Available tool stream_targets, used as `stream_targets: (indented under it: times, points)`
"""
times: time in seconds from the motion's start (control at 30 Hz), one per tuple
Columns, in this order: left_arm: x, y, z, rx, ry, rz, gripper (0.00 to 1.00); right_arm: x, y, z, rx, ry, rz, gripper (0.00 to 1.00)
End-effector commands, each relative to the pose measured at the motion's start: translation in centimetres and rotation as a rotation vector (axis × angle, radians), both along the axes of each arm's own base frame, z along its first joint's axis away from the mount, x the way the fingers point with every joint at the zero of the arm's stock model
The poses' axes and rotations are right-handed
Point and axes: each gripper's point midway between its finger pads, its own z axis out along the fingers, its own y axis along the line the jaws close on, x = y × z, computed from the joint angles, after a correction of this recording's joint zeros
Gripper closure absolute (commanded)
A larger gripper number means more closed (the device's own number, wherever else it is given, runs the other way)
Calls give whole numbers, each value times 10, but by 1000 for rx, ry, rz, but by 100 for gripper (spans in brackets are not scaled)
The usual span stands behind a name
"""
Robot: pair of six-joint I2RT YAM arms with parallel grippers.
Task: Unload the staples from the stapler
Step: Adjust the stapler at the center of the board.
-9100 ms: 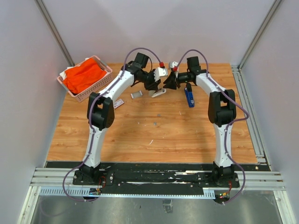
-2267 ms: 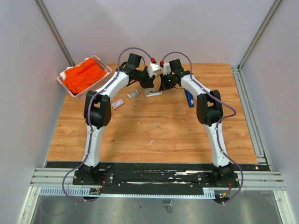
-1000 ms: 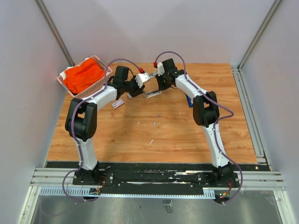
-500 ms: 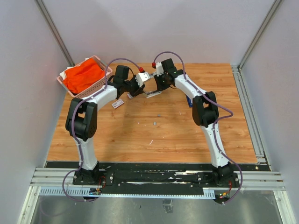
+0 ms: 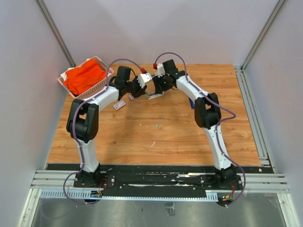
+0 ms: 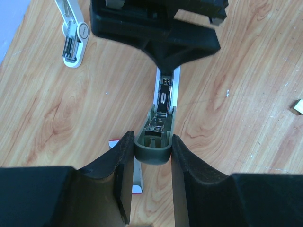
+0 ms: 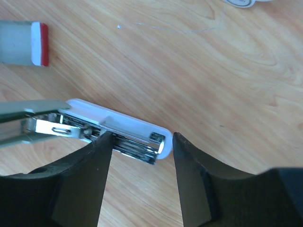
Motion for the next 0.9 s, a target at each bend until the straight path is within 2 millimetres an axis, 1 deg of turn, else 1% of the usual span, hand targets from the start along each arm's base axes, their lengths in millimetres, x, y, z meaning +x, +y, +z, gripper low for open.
stream_targets:
  times: [0.0, 0.1, 0.3, 0.43, 0.67, 0.77, 0.87]
  points:
    - [10, 14, -22, 75, -8, 37, 100, -20, 26, 4, 8, 22, 50, 41]
    - [10, 14, -22, 73, -6, 37, 100, -19, 27, 11, 13, 10, 54, 41]
    - [10, 14, -20, 73, -8, 39, 100, -19, 25, 14, 3, 2, 52, 40]
    - [13, 15, -20, 72, -9, 53, 100, -18, 26, 22, 9, -10, 49, 39]
    - [21, 18, -15, 76, -22, 92, 99, -12, 17, 38, 3, -37, 17, 38]
    - [23, 17, -15, 77, -18, 96, 99, -8, 12, 46, 15, -47, 5, 38]
    - [23, 15, -16, 80, -15, 92, 99, -6, 8, 51, 25, -50, 2, 38]
